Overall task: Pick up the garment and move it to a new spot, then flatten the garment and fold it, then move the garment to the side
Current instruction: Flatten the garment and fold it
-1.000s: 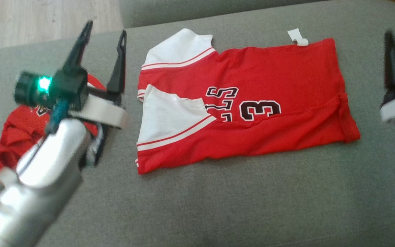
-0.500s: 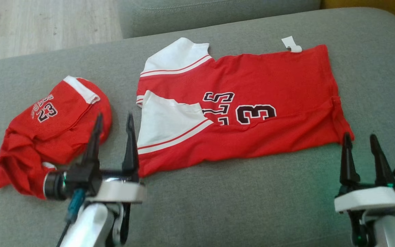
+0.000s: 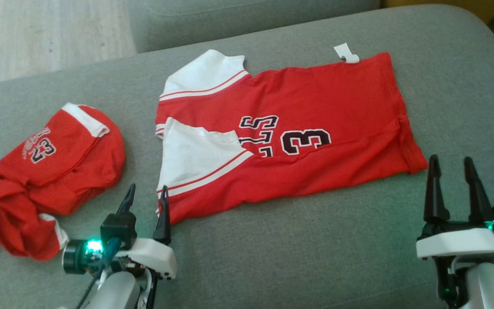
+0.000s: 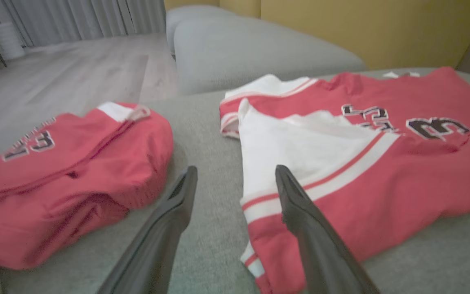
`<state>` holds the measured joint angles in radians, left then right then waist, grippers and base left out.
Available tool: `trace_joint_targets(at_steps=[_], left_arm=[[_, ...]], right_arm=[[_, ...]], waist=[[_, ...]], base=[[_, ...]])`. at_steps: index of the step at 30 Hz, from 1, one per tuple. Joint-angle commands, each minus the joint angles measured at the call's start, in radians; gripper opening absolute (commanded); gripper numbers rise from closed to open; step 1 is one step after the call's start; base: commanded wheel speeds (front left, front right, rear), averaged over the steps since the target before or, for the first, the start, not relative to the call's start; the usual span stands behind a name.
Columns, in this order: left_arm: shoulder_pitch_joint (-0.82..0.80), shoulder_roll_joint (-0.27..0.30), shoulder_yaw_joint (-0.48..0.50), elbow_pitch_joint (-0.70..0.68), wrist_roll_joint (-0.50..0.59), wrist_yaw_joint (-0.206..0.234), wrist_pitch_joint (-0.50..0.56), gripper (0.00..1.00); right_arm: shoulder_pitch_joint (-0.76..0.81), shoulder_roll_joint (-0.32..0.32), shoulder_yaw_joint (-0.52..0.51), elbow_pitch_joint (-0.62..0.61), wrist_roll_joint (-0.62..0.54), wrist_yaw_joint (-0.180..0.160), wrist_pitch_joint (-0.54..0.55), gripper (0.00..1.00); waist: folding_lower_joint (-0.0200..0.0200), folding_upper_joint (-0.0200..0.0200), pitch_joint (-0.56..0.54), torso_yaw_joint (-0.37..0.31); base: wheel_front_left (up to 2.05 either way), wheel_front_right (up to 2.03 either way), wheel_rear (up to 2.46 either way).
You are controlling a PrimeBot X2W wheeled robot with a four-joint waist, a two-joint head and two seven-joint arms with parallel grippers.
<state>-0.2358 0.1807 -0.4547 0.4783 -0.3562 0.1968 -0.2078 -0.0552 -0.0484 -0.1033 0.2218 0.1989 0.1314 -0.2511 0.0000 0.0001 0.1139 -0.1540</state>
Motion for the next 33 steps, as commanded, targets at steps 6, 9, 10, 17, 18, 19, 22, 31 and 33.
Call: trace_joint_targets(at_steps=[6, 9, 10, 17, 18, 19, 22, 31, 33], left_arm=[[-0.105, -0.007, 0.021, 0.108, -0.028, -0.024, 0.065, 1.00], [-0.119, -0.010, 0.013, 0.146, -0.036, -0.037, 0.090, 1.00], [-0.122, -0.012, 0.009, 0.159, -0.037, -0.039, 0.103, 1.00], [-0.130, -0.015, -0.022, 0.223, -0.040, -0.038, 0.217, 1.00], [-0.130, -0.014, -0.030, 0.228, -0.038, -0.040, 0.235, 0.61], [-0.130, -0.013, -0.035, 0.231, -0.037, -0.042, 0.250, 0.06], [-0.129, -0.008, -0.040, 0.220, -0.033, -0.035, 0.252, 0.00], [-0.151, 0.004, -0.028, 0.075, -0.009, -0.009, 0.099, 0.00], [-0.163, 0.006, -0.028, 0.027, 0.002, -0.005, 0.060, 0.00]], right_arm=[[-0.035, -0.002, 0.041, -0.033, 0.002, -0.001, -0.011, 1.00], [-0.041, -0.002, 0.048, -0.030, 0.009, -0.001, -0.011, 1.00], [-0.042, -0.002, 0.050, -0.029, 0.010, -0.001, -0.011, 1.00], [-0.046, -0.002, 0.062, -0.023, 0.019, -0.001, -0.011, 1.00], [-0.046, -0.002, 0.062, -0.021, 0.019, -0.001, -0.011, 1.00], [-0.046, -0.002, 0.063, -0.018, 0.018, -0.001, -0.011, 1.00], [-0.051, -0.002, 0.065, -0.007, 0.011, -0.001, -0.011, 1.00], [-0.093, -0.002, 0.046, 0.029, -0.035, -0.001, 0.038, 1.00], [-0.115, -0.002, 0.028, 0.049, -0.046, -0.001, 0.079, 1.00]], waist=[[0.0000, -0.0001, 0.034, -0.034], [0.0000, -0.0001, 0.046, -0.049], [0.0000, -0.0001, 0.049, -0.053], [0.0000, -0.0001, 0.054, -0.070], [0.0000, -0.0001, 0.052, -0.071], [0.0000, -0.0001, 0.050, -0.072], [0.0000, -0.0001, 0.040, -0.072], [0.0000, -0.0001, 0.019, -0.054], [0.0000, -0.0001, 0.023, -0.046]], base=[[0.00, 0.00, 0.00], [0.00, 0.00, 0.00], [0.00, 0.00, 0.00], [0.00, 0.00, 0.00], [0.00, 0.00, 0.00], [0.00, 0.00, 0.00], [0.00, 0.00, 0.00], [0.00, 0.00, 0.00], [0.00, 0.00, 0.00]])
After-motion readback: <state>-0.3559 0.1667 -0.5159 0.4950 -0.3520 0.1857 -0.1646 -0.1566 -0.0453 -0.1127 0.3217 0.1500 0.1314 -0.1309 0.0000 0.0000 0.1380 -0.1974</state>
